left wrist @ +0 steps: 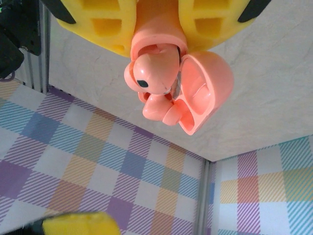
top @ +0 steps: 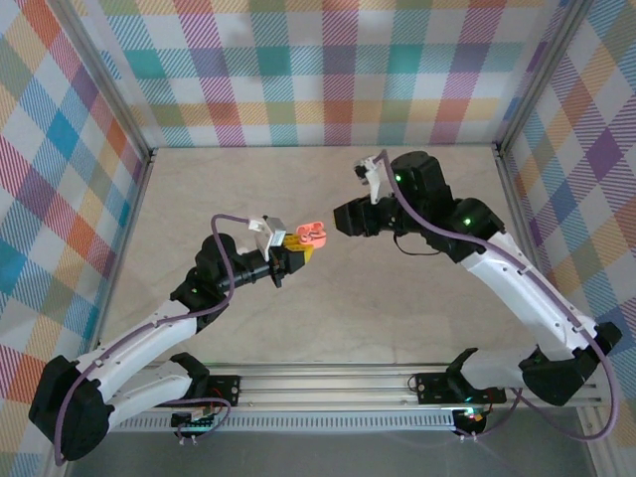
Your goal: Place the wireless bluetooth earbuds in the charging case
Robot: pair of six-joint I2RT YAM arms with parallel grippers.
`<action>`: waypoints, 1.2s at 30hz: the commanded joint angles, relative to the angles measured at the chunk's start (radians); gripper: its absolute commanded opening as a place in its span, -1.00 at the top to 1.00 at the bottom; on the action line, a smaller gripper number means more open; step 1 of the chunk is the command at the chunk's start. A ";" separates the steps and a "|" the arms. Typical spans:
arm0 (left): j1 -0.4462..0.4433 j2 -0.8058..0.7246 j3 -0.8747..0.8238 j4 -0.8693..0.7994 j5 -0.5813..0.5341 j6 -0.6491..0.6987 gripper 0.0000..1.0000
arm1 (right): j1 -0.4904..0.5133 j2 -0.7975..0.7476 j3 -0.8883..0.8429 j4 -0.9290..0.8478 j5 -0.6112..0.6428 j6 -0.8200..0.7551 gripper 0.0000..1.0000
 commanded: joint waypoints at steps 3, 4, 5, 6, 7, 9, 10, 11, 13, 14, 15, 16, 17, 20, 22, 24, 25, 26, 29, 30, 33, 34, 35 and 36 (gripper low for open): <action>-0.010 -0.028 -0.018 0.071 -0.044 -0.004 1.00 | 0.002 -0.032 -0.138 0.154 -0.030 0.258 0.07; -0.010 -0.027 -0.019 0.074 -0.044 -0.004 1.00 | 0.003 -0.029 -0.159 0.180 -0.044 0.278 0.07; -0.010 -0.025 -0.020 0.077 -0.043 -0.005 1.00 | 0.001 -0.024 -0.174 0.201 -0.054 0.293 0.05; -0.010 -0.026 -0.020 0.077 -0.042 -0.005 1.00 | 0.004 -0.019 -0.187 0.220 -0.063 0.306 0.04; -0.010 -0.028 -0.020 0.077 -0.040 -0.005 1.00 | 0.003 -0.012 -0.196 0.238 -0.070 0.317 0.04; -0.010 -0.029 -0.021 0.077 -0.040 -0.005 1.00 | 0.004 -0.005 -0.207 0.265 -0.076 0.326 0.03; -0.010 -0.032 -0.022 0.077 -0.040 -0.005 1.00 | 0.006 -0.002 -0.209 0.273 -0.073 0.327 0.02; -0.010 -0.033 -0.022 0.077 -0.040 -0.004 1.00 | 0.007 0.000 -0.210 0.277 -0.072 0.329 0.02; -0.010 -0.037 -0.024 0.078 -0.040 -0.004 1.00 | 0.009 0.006 -0.211 0.286 -0.072 0.327 0.02; -0.010 -0.037 -0.024 0.077 -0.040 -0.004 1.00 | 0.009 0.006 -0.211 0.288 -0.074 0.328 0.01; -0.010 -0.039 -0.024 0.077 -0.040 -0.004 1.00 | 0.009 0.009 -0.210 0.291 -0.076 0.327 0.01; -0.010 -0.038 -0.024 0.077 -0.040 -0.004 1.00 | 0.010 0.013 -0.211 0.293 -0.078 0.329 0.01; -0.010 -0.039 -0.023 0.077 -0.040 -0.004 1.00 | 0.012 0.017 -0.210 0.295 -0.081 0.332 0.01; -0.010 -0.040 -0.022 0.079 -0.040 -0.003 1.00 | 0.019 0.029 -0.208 0.299 -0.087 0.332 0.02; -0.010 -0.041 -0.021 0.078 -0.037 -0.004 1.00 | 0.022 0.036 -0.206 0.298 -0.091 0.329 0.01; -0.010 -0.043 -0.020 0.077 -0.037 -0.004 1.00 | 0.026 0.044 -0.202 0.294 -0.092 0.327 0.01; -0.010 -0.045 -0.020 0.075 -0.037 -0.004 1.00 | 0.027 0.047 -0.199 0.294 -0.092 0.326 0.01; -0.010 -0.049 -0.019 0.074 -0.037 -0.004 1.00 | 0.029 0.050 -0.196 0.293 -0.092 0.323 0.01; -0.010 -0.052 -0.018 0.070 -0.038 -0.003 1.00 | 0.031 0.058 -0.188 0.291 -0.095 0.317 0.02; -0.010 -0.053 -0.018 0.069 -0.038 -0.002 1.00 | 0.033 0.061 -0.185 0.290 -0.096 0.315 0.03; -0.010 -0.054 -0.019 0.067 -0.037 -0.002 1.00 | 0.038 0.067 -0.179 0.285 -0.099 0.310 0.05; -0.010 -0.053 -0.019 0.067 -0.036 -0.002 1.00 | 0.039 0.069 -0.178 0.284 -0.099 0.309 0.07; -0.010 -0.053 -0.018 0.066 -0.035 -0.002 1.00 | 0.039 0.071 -0.179 0.285 -0.098 0.309 0.08; -0.010 -0.053 -0.018 0.066 -0.035 -0.002 1.00 | 0.039 0.073 -0.177 0.286 -0.099 0.308 0.10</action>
